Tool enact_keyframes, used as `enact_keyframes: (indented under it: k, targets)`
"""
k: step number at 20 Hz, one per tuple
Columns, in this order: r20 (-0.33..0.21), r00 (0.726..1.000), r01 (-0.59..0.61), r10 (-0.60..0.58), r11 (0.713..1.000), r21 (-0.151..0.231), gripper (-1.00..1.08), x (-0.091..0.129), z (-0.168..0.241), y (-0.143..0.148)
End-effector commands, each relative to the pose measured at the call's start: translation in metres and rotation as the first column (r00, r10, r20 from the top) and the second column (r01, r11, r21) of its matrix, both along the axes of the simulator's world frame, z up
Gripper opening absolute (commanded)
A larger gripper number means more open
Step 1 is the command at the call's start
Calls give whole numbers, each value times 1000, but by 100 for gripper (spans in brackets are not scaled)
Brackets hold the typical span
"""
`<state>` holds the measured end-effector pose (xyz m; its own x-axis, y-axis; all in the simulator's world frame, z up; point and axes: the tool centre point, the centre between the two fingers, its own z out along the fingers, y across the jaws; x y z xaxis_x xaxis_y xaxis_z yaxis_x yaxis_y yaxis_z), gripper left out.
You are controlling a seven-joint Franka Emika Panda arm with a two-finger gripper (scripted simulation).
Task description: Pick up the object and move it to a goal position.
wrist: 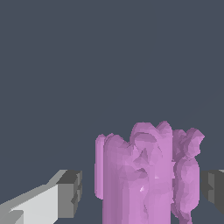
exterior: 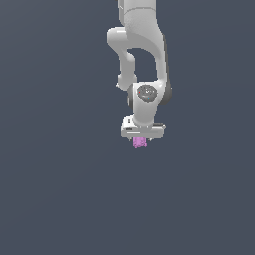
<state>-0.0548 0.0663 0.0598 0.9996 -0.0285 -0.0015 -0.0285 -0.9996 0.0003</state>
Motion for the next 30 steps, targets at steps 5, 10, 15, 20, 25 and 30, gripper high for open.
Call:
enact_keyframes:
  k: [5, 10, 15, 20, 25, 30]
  targets:
    - [1, 1000, 0, 0, 1000, 0, -100, 1, -9, 0]
    - [1, 1000, 0, 0, 1000, 0, -100, 1, -9, 0]
    - [4, 1000, 3, -3, 1000, 0, -100, 2, -8, -1]
    - [4, 1000, 3, -3, 1000, 0, -100, 3, -7, -11]
    - [3, 1000, 2, -2, 1000, 0, -100, 7, -5, -38]
    - [3, 1000, 2, -2, 1000, 0, -100, 14, -2, -85]
